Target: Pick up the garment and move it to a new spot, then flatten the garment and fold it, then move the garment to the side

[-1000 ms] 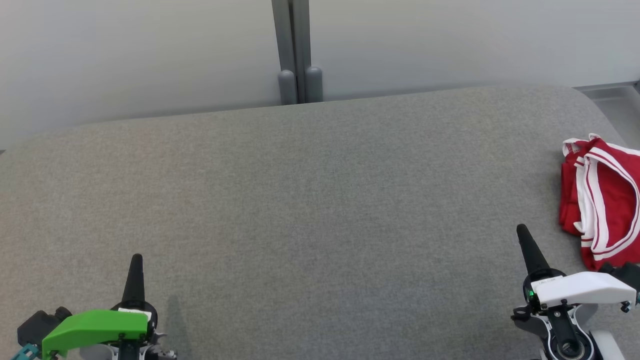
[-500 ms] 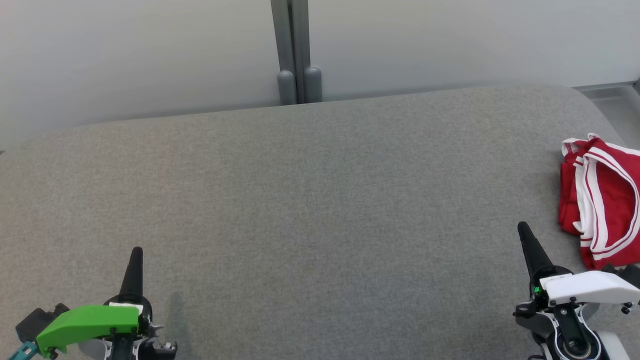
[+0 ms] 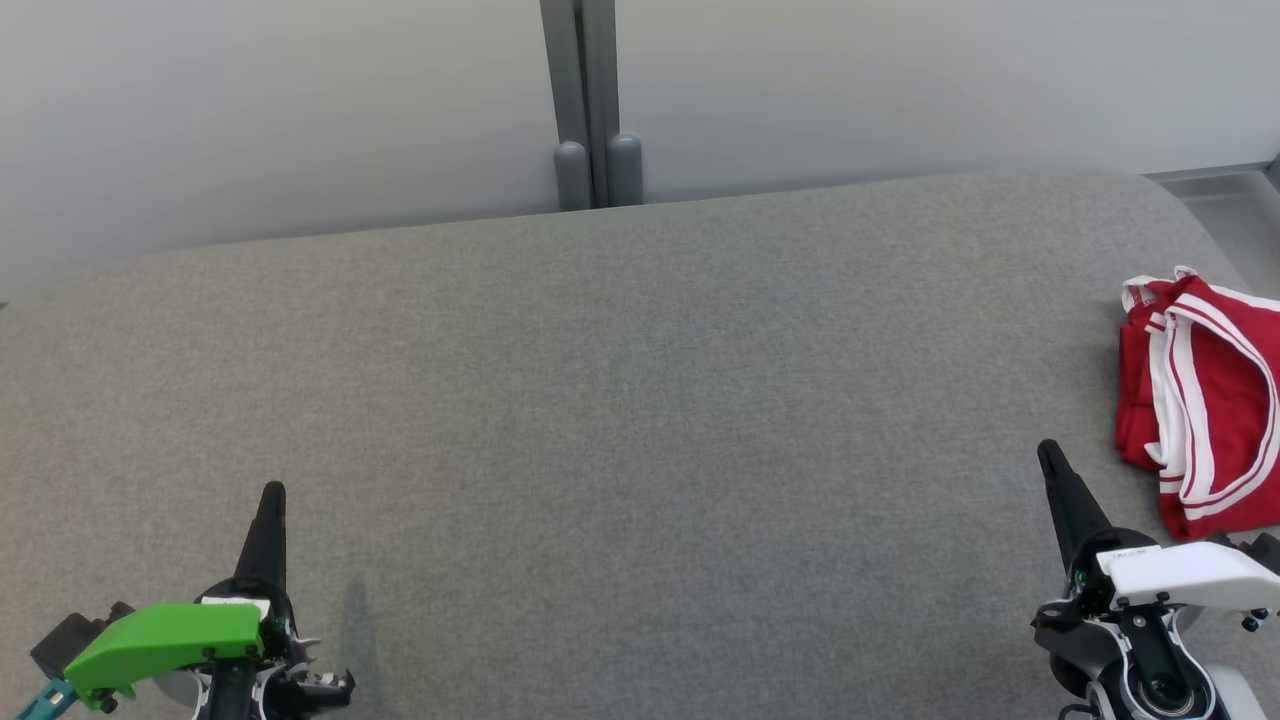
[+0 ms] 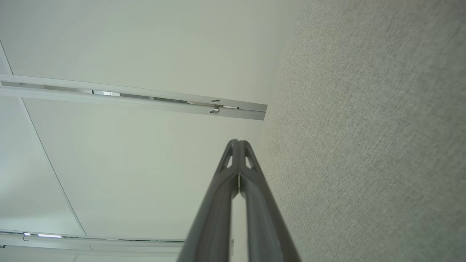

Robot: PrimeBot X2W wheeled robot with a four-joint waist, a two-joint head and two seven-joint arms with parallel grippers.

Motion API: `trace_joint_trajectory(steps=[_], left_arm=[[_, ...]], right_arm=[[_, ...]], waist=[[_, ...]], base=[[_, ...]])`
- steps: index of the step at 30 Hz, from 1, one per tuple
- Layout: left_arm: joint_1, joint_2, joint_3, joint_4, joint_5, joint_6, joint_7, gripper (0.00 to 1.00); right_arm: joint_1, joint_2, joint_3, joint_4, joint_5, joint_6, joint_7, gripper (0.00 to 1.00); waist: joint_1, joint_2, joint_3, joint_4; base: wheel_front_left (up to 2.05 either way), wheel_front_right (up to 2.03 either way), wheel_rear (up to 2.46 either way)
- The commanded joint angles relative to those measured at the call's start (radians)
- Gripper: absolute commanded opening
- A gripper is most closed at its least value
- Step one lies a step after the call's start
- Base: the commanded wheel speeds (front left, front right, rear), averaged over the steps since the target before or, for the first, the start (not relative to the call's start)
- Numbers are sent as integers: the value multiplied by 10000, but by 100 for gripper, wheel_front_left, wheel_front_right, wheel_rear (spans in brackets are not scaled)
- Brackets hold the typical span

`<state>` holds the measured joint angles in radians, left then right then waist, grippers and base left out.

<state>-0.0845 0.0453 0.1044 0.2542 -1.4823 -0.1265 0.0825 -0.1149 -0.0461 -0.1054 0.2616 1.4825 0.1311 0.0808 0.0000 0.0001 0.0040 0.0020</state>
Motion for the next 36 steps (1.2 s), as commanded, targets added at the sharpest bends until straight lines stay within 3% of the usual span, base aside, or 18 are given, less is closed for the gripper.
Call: trace_joint_trajectory(steps=[1,18,36], left_arm=[[-208,76,60,-72,-202,-53,53,0],[-340,82,119,-106,-1350,-71,353,0],[-294,79,113,-97,-1321,-71,352,0]], right_arm=[[62,-58,-37,-96,206,-5,70,0],[116,-68,-106,-204,1343,-5,359,0],[115,-66,-103,-199,1319,-5,367,0]], waist=[[0,-1,-1,-1],[0,-1,-9,-20],[0,-1,-9,-20]], base=[[0,0,0],[0,0,0],[0,0,0]])
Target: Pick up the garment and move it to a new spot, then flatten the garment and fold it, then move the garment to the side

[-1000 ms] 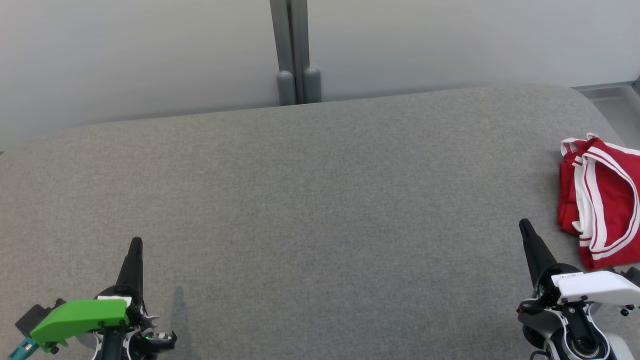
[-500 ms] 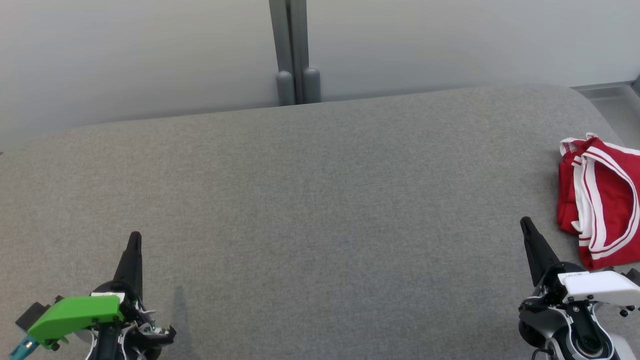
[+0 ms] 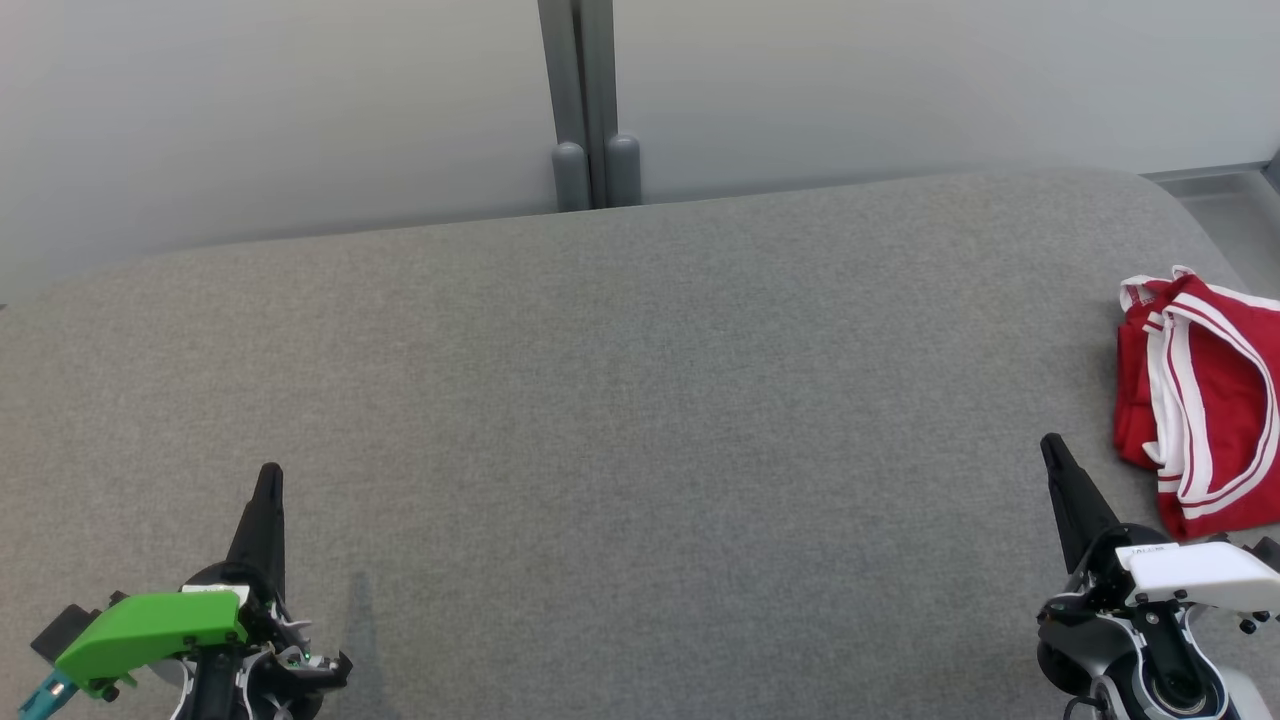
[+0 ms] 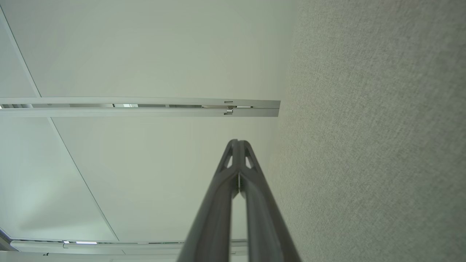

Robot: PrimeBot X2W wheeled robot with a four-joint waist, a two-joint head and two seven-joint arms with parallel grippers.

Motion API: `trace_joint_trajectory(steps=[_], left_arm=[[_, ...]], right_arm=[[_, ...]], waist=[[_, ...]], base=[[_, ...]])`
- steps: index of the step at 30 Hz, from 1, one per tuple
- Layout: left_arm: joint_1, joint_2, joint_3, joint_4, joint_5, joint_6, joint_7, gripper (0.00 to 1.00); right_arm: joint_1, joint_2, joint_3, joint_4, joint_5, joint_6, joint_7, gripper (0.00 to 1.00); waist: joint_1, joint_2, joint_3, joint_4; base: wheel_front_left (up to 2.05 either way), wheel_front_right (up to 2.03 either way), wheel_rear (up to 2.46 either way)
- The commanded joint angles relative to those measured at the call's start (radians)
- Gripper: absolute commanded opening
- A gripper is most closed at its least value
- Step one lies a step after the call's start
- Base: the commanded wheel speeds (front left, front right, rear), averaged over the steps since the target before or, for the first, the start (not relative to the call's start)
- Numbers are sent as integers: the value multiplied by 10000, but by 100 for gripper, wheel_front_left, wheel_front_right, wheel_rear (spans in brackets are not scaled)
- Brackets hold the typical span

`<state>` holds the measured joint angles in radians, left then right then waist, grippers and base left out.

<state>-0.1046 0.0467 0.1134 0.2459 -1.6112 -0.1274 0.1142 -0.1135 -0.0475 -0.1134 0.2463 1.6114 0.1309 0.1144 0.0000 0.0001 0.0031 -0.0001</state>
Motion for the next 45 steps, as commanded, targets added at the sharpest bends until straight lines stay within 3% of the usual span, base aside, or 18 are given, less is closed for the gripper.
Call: trace_joint_trajectory(steps=[1,45], left_arm=[[-93,66,23,-15,-33,-62,36,0],[-92,66,21,-16,-33,-62,34,0]], right_arm=[[101,-52,-23,-45,31,-3,31,0],[101,-53,-21,-44,32,-2,29,0]], waist=[[0,-1,0,1],[0,-1,0,1]], base=[[0,0,0],[0,0,0]])
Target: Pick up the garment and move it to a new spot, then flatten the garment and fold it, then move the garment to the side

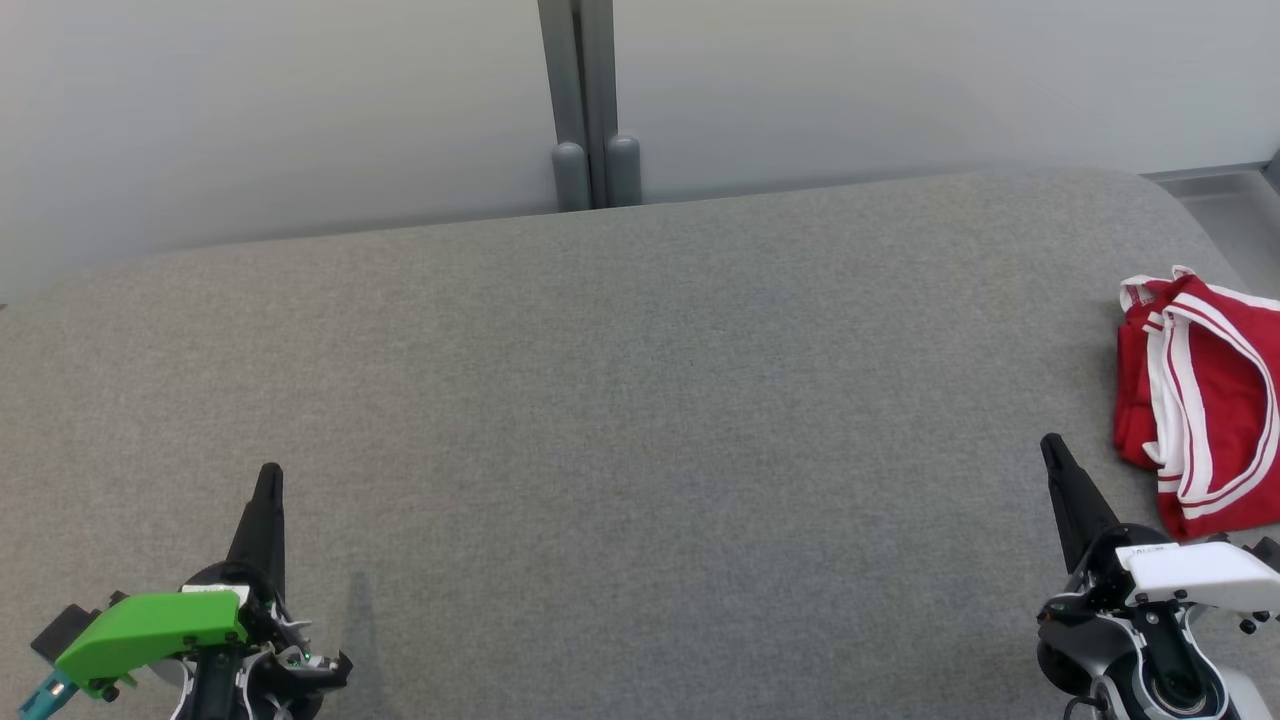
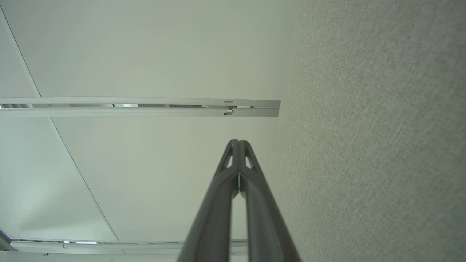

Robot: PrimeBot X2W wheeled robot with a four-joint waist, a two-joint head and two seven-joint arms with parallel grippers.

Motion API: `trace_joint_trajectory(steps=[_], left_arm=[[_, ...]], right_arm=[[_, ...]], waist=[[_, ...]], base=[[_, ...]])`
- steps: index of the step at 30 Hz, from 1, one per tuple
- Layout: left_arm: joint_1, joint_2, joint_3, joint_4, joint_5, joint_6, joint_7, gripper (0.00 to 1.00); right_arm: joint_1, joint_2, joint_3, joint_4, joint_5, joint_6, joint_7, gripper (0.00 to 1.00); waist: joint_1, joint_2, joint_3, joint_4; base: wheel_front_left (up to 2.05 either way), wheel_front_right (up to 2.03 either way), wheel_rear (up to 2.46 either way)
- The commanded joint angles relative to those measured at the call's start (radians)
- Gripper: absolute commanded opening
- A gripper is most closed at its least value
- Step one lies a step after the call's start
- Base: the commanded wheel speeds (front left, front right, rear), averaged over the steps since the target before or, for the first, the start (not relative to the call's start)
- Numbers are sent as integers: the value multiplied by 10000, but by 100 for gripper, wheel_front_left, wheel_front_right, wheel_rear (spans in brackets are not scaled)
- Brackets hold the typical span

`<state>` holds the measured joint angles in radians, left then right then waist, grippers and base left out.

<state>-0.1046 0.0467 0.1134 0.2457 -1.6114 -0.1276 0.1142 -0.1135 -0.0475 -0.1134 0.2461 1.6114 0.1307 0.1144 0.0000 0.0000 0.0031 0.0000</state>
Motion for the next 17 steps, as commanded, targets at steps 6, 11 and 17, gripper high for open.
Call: trace_joint_trajectory(steps=[6,11,17], left_arm=[[-92,66,21,-15,-31,-59,34,0],[-92,66,21,-15,-31,-59,33,0],[-92,66,20,-15,-31,-59,33,0]], right_arm=[[102,-53,-21,-42,32,0,29,0],[102,-53,-19,-42,32,0,29,0],[102,-53,-19,-42,32,0,29,0]], waist=[[0,0,0,0],[0,0,0,0],[0,0,0,0]], base=[[0,0,0],[0,0,0],[0,0,0]])
